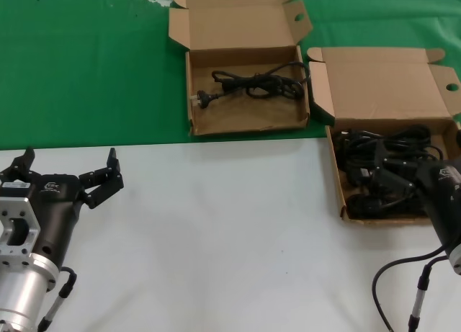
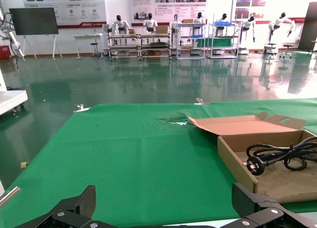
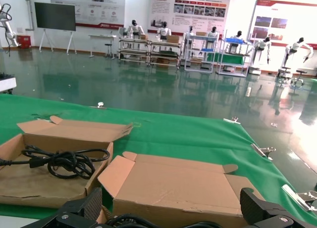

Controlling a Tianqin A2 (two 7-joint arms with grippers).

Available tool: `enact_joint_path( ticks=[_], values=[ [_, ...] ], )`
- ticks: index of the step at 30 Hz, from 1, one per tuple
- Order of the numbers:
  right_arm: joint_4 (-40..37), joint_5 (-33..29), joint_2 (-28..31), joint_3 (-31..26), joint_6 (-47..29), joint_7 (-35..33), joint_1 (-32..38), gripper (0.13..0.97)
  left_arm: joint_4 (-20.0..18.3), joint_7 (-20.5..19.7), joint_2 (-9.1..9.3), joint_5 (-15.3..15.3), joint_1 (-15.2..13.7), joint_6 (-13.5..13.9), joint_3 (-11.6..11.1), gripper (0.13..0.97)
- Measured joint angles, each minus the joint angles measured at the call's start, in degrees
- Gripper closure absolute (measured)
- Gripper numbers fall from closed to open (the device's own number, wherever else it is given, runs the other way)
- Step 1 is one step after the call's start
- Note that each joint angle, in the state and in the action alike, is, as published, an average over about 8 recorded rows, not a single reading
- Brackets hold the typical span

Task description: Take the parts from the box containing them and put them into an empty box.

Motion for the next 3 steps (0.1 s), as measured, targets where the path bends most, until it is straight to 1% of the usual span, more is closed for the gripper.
enact_joint_path(
  ticks=[3],
  values=[
    [0.0, 0.0, 0.0, 0.0, 0.0, 0.0, 0.0, 0.129, 0.0, 0.0, 0.00, 0.0, 0.0, 0.0, 0.0, 0.132]
  ],
)
